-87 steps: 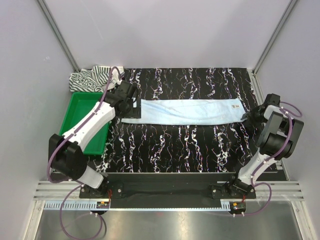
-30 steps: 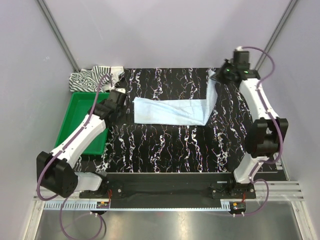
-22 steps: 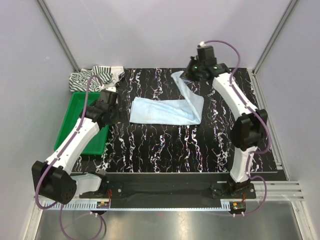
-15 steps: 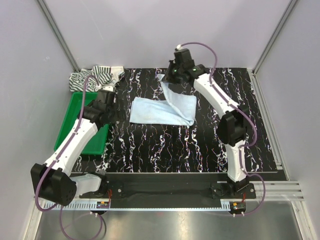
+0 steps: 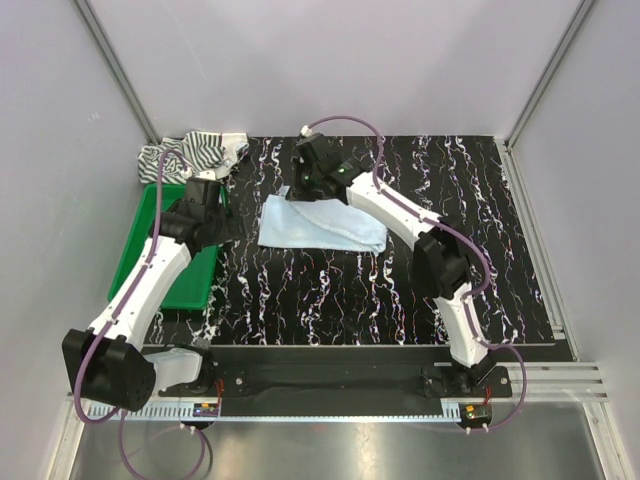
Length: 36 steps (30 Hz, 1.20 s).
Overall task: Roll the towels
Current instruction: Fold the towel
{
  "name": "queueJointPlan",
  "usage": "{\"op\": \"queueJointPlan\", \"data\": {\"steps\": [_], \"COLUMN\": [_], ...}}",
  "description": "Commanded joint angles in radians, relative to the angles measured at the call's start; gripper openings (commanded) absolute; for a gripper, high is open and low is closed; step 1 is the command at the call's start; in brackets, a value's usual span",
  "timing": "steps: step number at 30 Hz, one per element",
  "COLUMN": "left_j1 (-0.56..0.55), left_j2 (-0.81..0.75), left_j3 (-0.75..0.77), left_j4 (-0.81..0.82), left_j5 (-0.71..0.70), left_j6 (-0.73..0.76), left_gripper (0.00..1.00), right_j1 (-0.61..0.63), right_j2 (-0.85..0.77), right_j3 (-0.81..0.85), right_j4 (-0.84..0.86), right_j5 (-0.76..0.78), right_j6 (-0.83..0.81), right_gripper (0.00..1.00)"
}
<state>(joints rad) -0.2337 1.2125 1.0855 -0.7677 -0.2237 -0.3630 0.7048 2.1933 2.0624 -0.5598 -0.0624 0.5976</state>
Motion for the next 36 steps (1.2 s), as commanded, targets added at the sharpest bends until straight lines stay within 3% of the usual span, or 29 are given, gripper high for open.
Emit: {"op": "queueJointPlan", "data": {"steps": [1, 9, 12, 15, 16, 17, 18, 21, 26, 32, 34, 36], "left_j1": [0.010, 0.027, 0.031, 0.034, 0.034, 0.034, 0.039, 0.045, 0.050, 0.050, 0.042, 0.010], "left_j2": [-0.008, -0.005, -0.001, 0.005, 0.007, 0.009, 0.010, 0.012, 0.015, 0.035, 0.050, 0.100], "left_j3": [-0.013, -0.013, -0.013, -0.013, -0.013, -0.015, -0.013, -0.012, -0.013, -0.016, -0.021, -0.012], "left_j4": [0.031, 0.030, 0.030, 0.028, 0.027, 0.025, 0.027, 0.028, 0.030, 0.039, 0.048, 0.047], "left_j5": [0.011, 0.009, 0.009, 0.000, -0.002, -0.003, -0.002, 0.003, 0.007, 0.038, 0.096, 0.126], "left_j6": [-0.005, -0.007, -0.007, -0.007, -0.005, -0.005, -0.007, -0.007, -0.004, 0.007, 0.028, 0.050], "left_gripper": [0.98, 0.98, 0.98, 0.98, 0.98, 0.98, 0.98, 0.98, 0.98, 0.98, 0.98, 0.96], "right_j1": [0.051, 0.139, 0.148, 0.150, 0.150, 0.151, 0.151, 0.150, 0.134, 0.061, -0.063, -0.166], "right_j2": [-0.032, 0.040, 0.127, 0.166, 0.152, 0.142, 0.131, 0.051, -0.168, -0.365, -0.446, -0.513], "right_j3": [-0.036, -0.119, -0.096, -0.103, -0.135, -0.148, -0.160, -0.215, -0.297, -0.375, -0.540, -0.667], "right_j4": [0.099, 0.201, 0.218, 0.219, 0.228, 0.232, 0.229, 0.213, 0.195, 0.041, 0.055, 0.132], "right_j5": [0.056, -0.040, -0.086, -0.105, -0.111, -0.114, -0.105, -0.065, -0.007, 0.140, 0.087, -0.057], "right_j6": [-0.038, -0.078, -0.079, -0.078, -0.078, -0.087, -0.090, -0.120, -0.148, -0.122, -0.069, 0.008], "right_gripper": [0.00, 0.00, 0.12, 0.32, 0.46, 0.70, 0.83, 0.91, 0.98, 1.00, 1.00, 0.91]}}
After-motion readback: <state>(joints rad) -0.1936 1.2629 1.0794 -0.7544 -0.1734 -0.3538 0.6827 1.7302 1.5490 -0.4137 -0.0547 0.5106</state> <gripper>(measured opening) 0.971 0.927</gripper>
